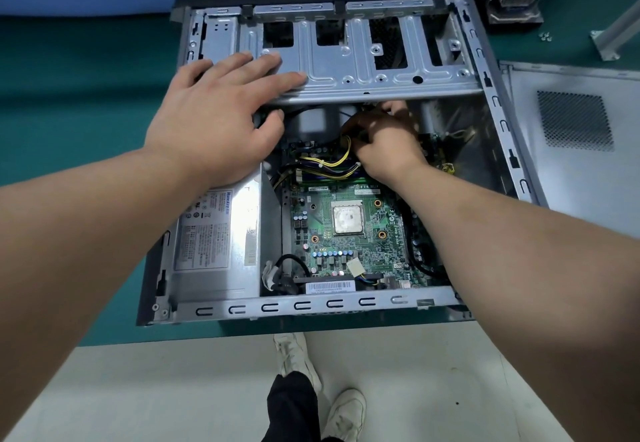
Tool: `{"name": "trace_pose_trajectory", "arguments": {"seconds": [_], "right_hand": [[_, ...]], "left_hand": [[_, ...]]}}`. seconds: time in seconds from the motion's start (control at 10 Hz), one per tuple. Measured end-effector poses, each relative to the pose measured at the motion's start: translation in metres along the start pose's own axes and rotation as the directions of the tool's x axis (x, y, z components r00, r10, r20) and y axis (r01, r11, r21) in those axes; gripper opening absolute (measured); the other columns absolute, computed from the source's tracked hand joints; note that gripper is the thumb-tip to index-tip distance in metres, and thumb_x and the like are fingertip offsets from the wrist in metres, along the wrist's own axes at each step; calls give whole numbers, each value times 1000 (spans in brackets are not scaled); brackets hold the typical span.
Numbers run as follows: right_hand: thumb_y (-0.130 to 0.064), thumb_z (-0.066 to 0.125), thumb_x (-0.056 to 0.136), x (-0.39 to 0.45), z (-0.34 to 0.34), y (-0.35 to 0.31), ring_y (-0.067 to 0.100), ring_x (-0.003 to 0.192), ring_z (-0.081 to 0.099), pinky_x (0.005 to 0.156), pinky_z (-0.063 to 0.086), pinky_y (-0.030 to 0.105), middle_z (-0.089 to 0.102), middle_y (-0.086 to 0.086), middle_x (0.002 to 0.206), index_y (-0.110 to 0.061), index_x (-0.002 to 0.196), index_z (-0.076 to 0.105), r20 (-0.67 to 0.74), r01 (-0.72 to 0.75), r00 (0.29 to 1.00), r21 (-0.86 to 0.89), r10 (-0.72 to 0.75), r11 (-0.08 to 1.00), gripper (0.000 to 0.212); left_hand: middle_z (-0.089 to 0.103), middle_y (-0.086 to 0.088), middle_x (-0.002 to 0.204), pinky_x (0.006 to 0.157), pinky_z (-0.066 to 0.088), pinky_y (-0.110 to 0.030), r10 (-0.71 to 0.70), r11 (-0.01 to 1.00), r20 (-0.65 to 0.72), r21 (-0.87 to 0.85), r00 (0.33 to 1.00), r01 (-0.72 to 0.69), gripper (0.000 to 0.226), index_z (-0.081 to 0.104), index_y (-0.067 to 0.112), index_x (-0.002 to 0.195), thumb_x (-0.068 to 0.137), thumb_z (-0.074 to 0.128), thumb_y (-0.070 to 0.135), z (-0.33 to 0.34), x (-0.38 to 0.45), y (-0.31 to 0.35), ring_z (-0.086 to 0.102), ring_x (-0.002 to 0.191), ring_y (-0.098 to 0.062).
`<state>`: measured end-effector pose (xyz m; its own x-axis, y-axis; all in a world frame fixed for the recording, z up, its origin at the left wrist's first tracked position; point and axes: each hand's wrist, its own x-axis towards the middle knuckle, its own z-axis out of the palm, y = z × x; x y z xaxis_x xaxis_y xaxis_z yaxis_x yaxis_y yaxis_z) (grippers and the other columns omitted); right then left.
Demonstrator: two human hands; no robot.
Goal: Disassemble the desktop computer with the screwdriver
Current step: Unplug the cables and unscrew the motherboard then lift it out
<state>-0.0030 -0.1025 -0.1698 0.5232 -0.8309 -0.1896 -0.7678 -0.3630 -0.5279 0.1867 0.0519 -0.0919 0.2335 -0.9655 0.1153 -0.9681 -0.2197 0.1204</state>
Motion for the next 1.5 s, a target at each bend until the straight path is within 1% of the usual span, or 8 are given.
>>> {"name": "trace_pose_trajectory", "arguments": {"seconds": [0.3,0.5,0.7,0.8,1.0,1.2,1.4,1.5], "right_hand": [[-19,67,91,-4,1,-1,31,131,35,114,36,37,36,3,140,-41,99,70,-8,49,999,-2,-49,999,23],[-13,60,92,-6,-1,-5,37,128,37,111,39,40,40,8,140,-35,108,67,20,100,995,-83,-99,991,29],[-9,54,92,-4,-2,-8,27,126,53,121,15,46,64,3,125,-31,113,65,42,197,980,-223,-193,955,32],[-11,53,92,-3,-2,-7,22,123,58,119,13,45,68,-2,120,-32,111,64,33,208,978,-251,-207,945,29],[-12,54,92,-1,-1,-2,20,122,57,119,16,38,64,-7,105,-33,111,65,50,195,981,-206,-188,959,31],[-12,53,90,-1,1,0,21,117,60,114,18,38,69,-1,113,-30,109,63,43,228,974,-264,-224,937,28],[-14,54,89,2,3,2,21,117,57,114,18,37,60,-6,93,-28,110,64,22,195,980,-261,-197,945,27],[-12,54,88,1,4,3,23,116,57,113,20,39,62,-5,98,-28,111,63,30,217,976,-273,-217,937,30]], "left_hand": [[29,18,166,125,13,-46,-7,1000,12,-3,1000,7,54,28,59,151,98,31,52,-2,0,0,24,154,-11],[30,18,165,125,13,-45,-10,1000,12,-8,1000,11,54,29,58,151,98,33,51,-2,-1,1,24,154,-11],[29,18,166,125,12,-46,-12,1000,18,-9,1000,13,54,29,58,152,98,32,51,-3,-1,2,24,154,-11],[29,18,166,125,12,-46,-15,1000,18,-12,1000,15,54,30,58,152,98,32,51,-4,-1,2,24,154,-11],[29,18,166,125,13,-46,-18,1000,20,-13,1000,19,55,30,57,152,97,32,51,-1,-4,7,24,154,-12],[29,19,166,126,12,-46,-20,1000,21,-10,1000,20,55,29,57,152,98,33,51,-1,-3,6,23,154,-11],[29,19,165,126,12,-45,-24,1000,21,-14,999,25,53,31,58,152,99,35,49,-1,-4,6,23,154,-11],[29,19,166,126,12,-45,-24,1000,22,-15,999,25,53,31,58,152,99,35,49,-1,-4,6,23,154,-11]]}}
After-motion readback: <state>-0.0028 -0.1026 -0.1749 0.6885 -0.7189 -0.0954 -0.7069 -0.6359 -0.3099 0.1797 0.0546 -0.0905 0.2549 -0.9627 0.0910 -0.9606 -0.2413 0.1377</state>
